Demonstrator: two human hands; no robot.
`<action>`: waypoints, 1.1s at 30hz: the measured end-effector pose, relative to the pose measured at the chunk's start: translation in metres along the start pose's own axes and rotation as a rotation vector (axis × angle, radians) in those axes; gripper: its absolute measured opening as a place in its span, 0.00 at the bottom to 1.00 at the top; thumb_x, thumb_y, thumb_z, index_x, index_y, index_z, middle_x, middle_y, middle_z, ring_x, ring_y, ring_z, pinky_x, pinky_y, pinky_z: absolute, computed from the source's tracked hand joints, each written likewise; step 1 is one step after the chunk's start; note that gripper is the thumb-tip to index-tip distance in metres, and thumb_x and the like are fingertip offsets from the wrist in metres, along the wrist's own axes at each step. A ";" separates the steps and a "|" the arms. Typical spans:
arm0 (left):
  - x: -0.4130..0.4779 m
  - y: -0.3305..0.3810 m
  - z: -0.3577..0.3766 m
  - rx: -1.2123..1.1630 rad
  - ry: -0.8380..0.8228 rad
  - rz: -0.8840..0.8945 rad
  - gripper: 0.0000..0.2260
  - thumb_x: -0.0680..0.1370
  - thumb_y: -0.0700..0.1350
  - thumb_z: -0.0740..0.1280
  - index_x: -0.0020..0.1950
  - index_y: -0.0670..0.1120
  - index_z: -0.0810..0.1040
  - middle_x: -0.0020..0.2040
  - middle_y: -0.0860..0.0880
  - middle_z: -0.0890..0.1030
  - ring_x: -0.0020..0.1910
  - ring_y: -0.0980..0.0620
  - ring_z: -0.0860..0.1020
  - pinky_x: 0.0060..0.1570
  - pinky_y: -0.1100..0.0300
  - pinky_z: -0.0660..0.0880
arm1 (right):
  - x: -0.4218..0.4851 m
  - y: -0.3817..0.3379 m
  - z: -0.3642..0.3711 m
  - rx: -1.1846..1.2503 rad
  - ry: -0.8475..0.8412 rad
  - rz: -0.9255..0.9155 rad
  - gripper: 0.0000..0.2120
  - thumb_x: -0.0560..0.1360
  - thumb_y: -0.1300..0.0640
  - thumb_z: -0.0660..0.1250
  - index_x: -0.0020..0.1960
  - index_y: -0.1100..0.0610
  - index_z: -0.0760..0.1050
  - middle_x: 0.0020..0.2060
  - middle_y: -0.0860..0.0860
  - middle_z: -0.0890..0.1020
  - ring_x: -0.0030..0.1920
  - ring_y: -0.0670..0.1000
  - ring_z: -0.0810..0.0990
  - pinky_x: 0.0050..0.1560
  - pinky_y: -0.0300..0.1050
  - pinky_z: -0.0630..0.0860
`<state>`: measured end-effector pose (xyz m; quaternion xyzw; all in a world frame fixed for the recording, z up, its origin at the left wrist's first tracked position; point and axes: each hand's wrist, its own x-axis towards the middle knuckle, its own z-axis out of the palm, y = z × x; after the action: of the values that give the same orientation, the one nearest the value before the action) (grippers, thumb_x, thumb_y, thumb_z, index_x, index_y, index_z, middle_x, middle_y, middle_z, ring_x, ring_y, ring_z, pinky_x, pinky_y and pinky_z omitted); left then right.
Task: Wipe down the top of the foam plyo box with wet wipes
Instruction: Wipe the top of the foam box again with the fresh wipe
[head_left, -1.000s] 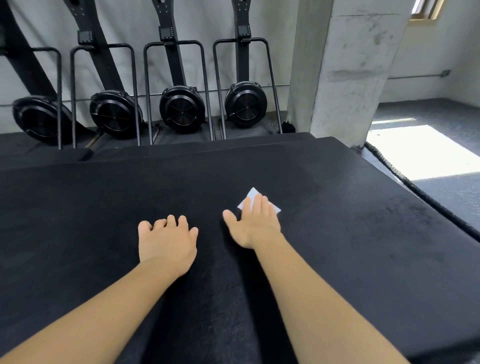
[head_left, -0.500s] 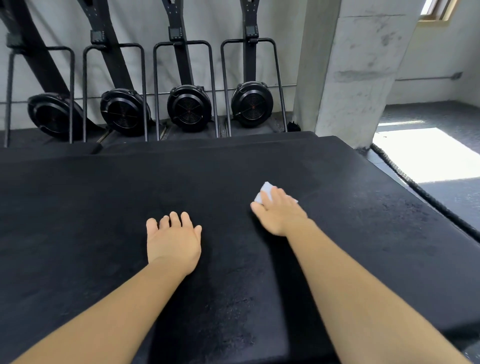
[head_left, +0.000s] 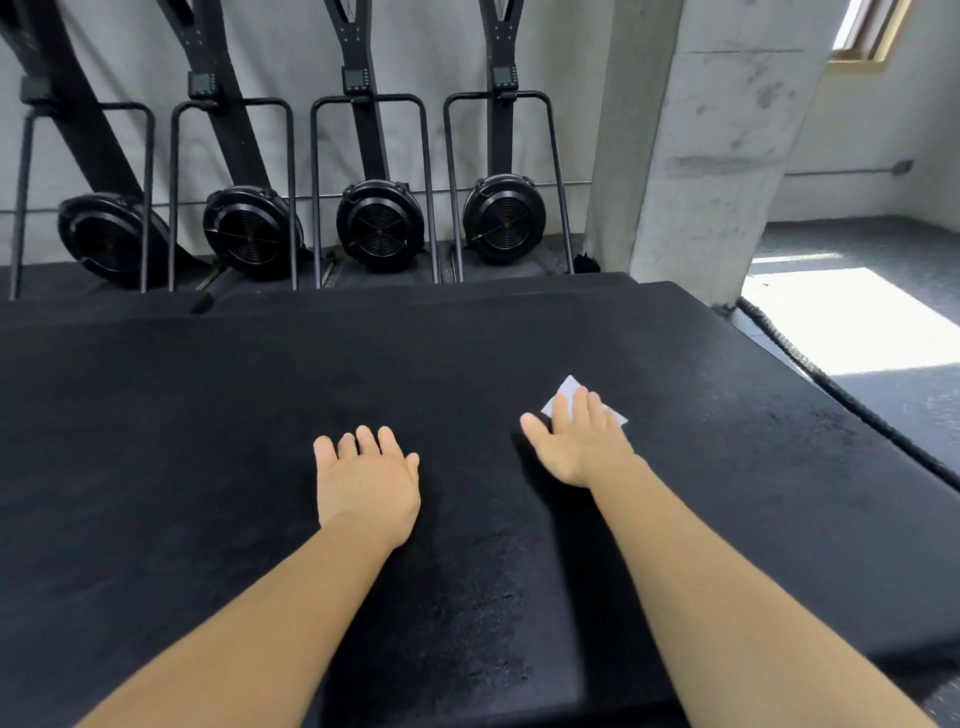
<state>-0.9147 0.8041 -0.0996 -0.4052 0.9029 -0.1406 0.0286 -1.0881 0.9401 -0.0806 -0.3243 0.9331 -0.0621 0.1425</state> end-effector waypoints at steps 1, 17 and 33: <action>0.000 0.000 0.000 -0.002 0.006 0.002 0.23 0.83 0.54 0.40 0.71 0.45 0.62 0.63 0.49 0.71 0.64 0.46 0.69 0.67 0.46 0.55 | -0.005 -0.009 0.004 0.001 -0.014 -0.022 0.36 0.82 0.36 0.40 0.81 0.57 0.41 0.80 0.57 0.40 0.79 0.55 0.37 0.78 0.52 0.39; -0.003 -0.003 -0.002 -0.051 -0.009 -0.003 0.23 0.83 0.53 0.41 0.74 0.47 0.59 0.71 0.49 0.67 0.73 0.45 0.63 0.68 0.44 0.53 | -0.032 -0.048 0.020 0.065 -0.079 -0.286 0.29 0.83 0.40 0.40 0.81 0.49 0.44 0.80 0.49 0.40 0.79 0.49 0.37 0.77 0.48 0.39; -0.001 -0.003 0.000 -0.030 0.010 0.026 0.22 0.83 0.53 0.41 0.70 0.46 0.62 0.63 0.50 0.70 0.66 0.45 0.68 0.67 0.45 0.54 | -0.002 0.026 -0.010 0.033 -0.008 0.056 0.31 0.82 0.40 0.42 0.80 0.55 0.49 0.79 0.55 0.48 0.79 0.54 0.43 0.78 0.52 0.44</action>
<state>-0.9114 0.8031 -0.0984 -0.3931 0.9102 -0.1288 0.0199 -1.1043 0.9619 -0.0764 -0.2957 0.9401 -0.0720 0.1532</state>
